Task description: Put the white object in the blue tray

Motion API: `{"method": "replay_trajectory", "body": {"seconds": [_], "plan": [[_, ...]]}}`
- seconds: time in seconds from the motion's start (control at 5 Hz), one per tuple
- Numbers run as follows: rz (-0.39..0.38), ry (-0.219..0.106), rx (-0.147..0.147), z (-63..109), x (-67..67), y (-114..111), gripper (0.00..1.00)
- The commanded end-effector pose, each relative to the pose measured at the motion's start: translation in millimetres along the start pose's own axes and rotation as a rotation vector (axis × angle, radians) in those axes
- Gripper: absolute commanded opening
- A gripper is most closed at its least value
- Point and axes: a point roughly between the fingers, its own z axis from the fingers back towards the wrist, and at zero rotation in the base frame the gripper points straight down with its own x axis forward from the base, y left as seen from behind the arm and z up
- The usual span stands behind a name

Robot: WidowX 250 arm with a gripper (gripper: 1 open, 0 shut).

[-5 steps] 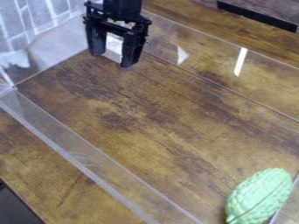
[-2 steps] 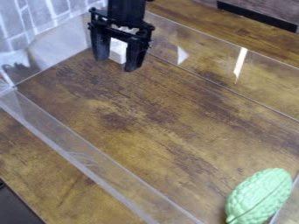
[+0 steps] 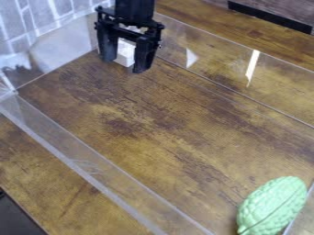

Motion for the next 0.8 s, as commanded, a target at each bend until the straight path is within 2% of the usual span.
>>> {"method": "replay_trajectory", "body": {"seconds": [0.0,0.6], "plan": [[0.002,-0.071,0.009,21.8,7.6,3.9,1.00],[-0.001,-0.062,0.002,17.5,8.8,4.4,1.00]]}}
